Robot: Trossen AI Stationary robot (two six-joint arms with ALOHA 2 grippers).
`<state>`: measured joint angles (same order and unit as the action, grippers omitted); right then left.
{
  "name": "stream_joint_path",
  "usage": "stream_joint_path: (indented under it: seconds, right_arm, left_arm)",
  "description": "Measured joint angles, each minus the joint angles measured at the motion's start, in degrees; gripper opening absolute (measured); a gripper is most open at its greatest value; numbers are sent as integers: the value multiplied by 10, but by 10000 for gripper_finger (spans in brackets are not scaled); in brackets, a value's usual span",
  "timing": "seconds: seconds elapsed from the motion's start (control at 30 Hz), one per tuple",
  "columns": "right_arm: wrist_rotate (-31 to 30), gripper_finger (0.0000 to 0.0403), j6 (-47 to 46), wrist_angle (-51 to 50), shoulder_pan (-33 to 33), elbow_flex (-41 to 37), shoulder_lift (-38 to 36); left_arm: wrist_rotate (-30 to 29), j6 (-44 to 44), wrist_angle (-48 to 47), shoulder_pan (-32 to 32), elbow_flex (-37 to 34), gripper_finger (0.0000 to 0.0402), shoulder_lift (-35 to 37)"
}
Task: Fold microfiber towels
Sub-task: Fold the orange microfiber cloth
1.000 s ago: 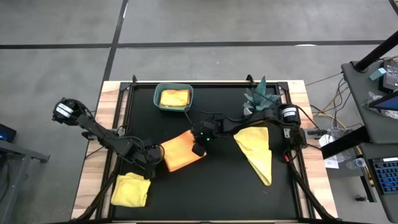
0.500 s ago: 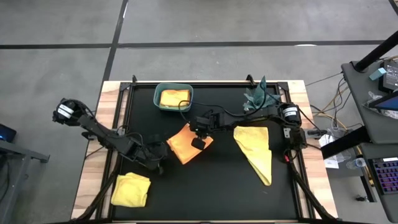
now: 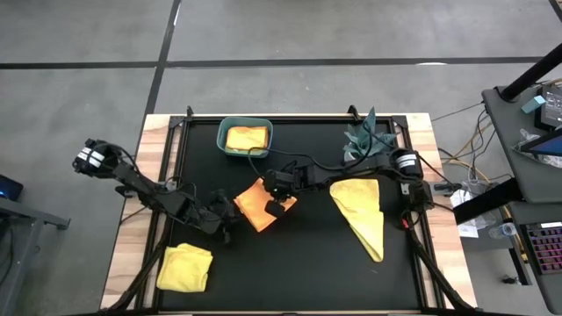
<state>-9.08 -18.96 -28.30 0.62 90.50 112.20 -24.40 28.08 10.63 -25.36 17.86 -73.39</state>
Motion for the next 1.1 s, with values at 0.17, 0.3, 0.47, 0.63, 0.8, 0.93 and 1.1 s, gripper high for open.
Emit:
stream_joint_path:
  seconds: [0.17, 0.3, 0.47, 0.63, 0.8, 0.93, 1.1]
  right_arm:
    - [3, 9, -13, 32, 2, 0, 4]
    - [22, 9, -23, 65, 2, 0, 4]
    - [46, 9, -38, 102, 7, -1, 4]
    - [46, 9, -43, 118, 14, -1, 5]
    - [46, 9, -54, 144, 21, -2, 5]
    - [46, 9, -61, 158, 23, 2, 25]
    - [46, 9, -71, 167, 23, 22, 66]
  left_arm:
    - [0, 0, 29, 0, -5, 4, -36]
    - [-16, 0, 74, 2, -5, 4, -84]
    - [-33, -3, 123, 2, -4, 4, -121]
    - [-32, -15, 125, 3, -4, 4, -121]
    - [-29, -15, 122, 3, -4, 4, -117]
    - [-29, -15, 123, 3, -4, 4, -117]
    - [-27, -16, 127, 3, -5, 4, -117]
